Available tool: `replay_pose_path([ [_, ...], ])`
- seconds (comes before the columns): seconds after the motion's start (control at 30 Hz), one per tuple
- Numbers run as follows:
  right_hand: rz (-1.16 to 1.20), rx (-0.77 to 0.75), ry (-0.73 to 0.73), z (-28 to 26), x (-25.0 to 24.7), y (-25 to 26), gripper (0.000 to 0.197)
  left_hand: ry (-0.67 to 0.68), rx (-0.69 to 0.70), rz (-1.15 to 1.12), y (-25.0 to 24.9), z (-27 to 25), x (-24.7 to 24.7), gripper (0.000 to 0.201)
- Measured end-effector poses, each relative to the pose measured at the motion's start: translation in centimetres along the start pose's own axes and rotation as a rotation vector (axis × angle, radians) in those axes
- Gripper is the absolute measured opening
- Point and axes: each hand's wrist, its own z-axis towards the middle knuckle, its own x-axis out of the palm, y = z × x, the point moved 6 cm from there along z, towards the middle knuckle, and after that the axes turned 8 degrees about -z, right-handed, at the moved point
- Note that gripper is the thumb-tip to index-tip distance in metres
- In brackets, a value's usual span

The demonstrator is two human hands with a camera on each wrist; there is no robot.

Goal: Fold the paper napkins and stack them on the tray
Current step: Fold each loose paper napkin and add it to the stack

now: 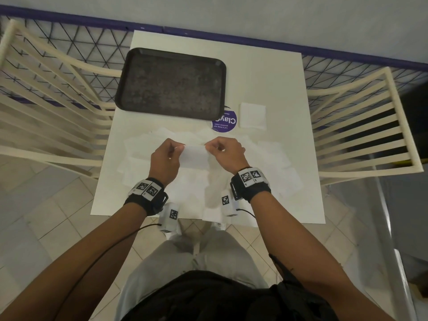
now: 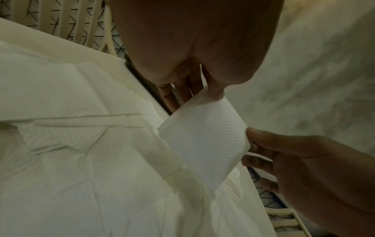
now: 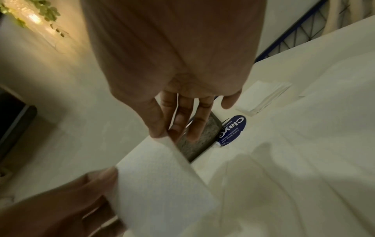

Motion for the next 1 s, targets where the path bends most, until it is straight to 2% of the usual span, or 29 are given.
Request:
replay_pose_path([
  [0.3, 0.197, 0.019, -0.065, -0.2, 0.5, -0.8, 0.008, 0.000, -0.015, -0.014, 0.0, -0.4, 0.7, 0.013],
  [0.47, 0.294, 0.112, 0.024, -0.9, 1.8, -0.6, 0.013, -0.030, -0.003, 0.015, -0.5, -0.2, 0.9, 0.013],
  [0.57, 0.241, 0.116, 0.066, -1.2, 2.0, -0.6, 0.029, -0.055, -0.002, 0.022, -0.7, 0.0, 0.9, 0.011],
  [0.7, 0.155, 0.080, 0.032, -1.1, 1.9, -1.0, 0.018, -0.062, -0.032, 0.040, -0.5, 0.4, 1.2, 0.014],
  [0.87, 0.111, 0.065, -0.013, 0.1, 0.6, -2.2, 0.010, 0.006, -0.109, 0.014, 0.0, 0.8, 2.6, 0.024],
  [1.0, 0.130, 0.150, -0.082, 2.4, -2.2, -4.9, 0.017, 0.171, -0.176, 0.048, 0.4, 0.8, 4.5, 0.023],
])
